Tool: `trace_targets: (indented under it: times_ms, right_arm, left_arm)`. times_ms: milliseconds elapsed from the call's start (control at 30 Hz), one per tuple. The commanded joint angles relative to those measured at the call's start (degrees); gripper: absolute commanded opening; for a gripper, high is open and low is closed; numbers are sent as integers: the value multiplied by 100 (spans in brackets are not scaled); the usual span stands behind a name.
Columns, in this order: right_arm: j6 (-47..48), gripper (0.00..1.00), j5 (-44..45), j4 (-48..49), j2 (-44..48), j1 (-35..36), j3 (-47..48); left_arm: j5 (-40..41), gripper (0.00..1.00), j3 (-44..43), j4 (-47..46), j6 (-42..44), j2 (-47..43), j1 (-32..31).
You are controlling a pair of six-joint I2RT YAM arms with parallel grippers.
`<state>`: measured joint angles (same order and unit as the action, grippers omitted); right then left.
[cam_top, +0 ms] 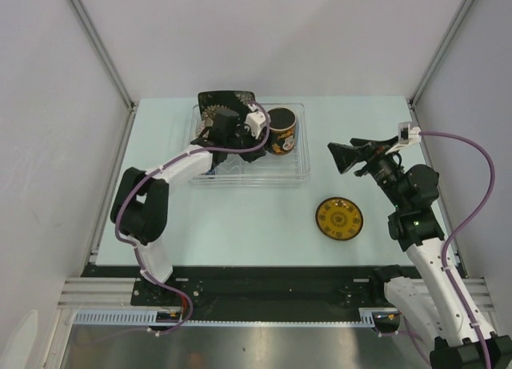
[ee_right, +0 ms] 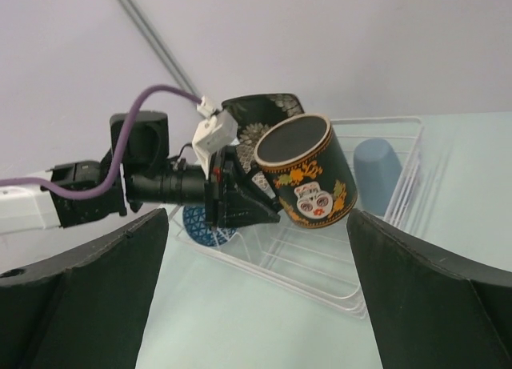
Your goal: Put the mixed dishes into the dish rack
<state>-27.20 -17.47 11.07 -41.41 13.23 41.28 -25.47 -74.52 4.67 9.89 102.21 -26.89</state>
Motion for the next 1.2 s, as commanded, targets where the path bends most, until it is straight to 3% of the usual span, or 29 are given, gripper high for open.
trace_targets:
  times_ms: [0, 467, 1167]
  right_arm:
    - [-180, 100, -229, 132, 107, -347, -6]
    - [-356, 100, -186, 159, 150, -532, -129]
    - [-514, 100, -107, 71, 195, -770, -260]
  left_arm:
    - [-212, 0, -388, -1108, 408, -70, -26]
    - [-265, 0, -36, -942, 927, 264, -193]
    - [-177, 0, -115, -924, 786, 993, -439]
